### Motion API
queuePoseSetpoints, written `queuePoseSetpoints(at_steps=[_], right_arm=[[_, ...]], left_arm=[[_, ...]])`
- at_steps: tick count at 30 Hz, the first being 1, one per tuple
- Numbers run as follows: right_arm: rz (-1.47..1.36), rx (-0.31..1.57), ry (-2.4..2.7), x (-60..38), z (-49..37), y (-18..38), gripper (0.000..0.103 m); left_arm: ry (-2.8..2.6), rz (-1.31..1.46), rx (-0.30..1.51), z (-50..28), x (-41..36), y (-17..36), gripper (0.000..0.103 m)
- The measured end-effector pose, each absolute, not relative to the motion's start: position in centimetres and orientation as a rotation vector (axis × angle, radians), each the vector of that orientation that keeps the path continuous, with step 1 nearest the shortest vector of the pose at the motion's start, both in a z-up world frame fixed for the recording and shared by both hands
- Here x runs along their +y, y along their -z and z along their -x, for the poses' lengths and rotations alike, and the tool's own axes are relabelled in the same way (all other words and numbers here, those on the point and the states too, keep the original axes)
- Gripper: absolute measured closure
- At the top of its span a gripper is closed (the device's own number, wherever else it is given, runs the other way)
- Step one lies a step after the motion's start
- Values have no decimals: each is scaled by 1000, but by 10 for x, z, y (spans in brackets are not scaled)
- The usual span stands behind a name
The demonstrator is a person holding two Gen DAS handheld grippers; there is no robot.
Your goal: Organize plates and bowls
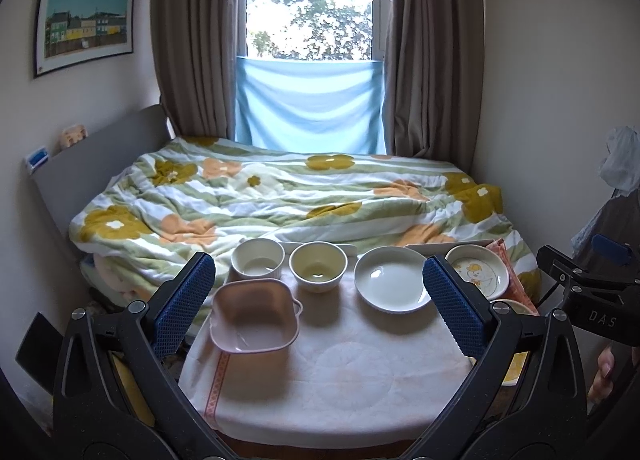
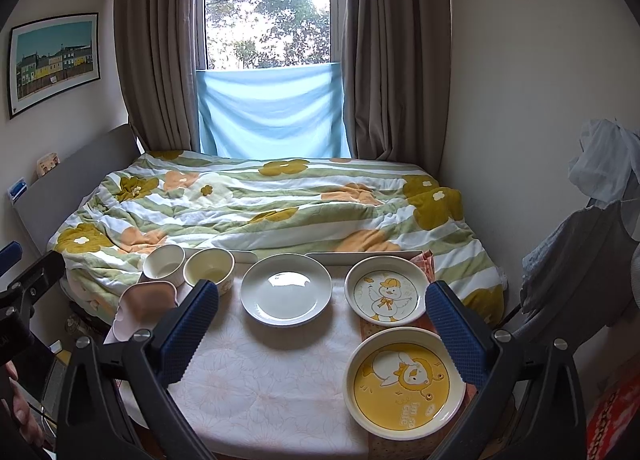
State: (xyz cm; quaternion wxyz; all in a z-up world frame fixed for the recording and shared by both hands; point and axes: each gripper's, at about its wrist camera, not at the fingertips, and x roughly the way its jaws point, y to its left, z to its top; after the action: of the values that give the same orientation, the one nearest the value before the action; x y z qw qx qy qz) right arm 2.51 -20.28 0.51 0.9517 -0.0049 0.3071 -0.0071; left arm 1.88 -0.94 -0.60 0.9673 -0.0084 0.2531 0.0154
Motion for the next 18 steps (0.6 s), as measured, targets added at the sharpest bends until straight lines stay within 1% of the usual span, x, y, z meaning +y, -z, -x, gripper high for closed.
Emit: queuePoseSetpoints(at_steps=[18], right_arm=[[8, 626, 14, -203, -24, -6, 0]], left_arm=[[-31, 21, 516, -18, -7, 6, 0]])
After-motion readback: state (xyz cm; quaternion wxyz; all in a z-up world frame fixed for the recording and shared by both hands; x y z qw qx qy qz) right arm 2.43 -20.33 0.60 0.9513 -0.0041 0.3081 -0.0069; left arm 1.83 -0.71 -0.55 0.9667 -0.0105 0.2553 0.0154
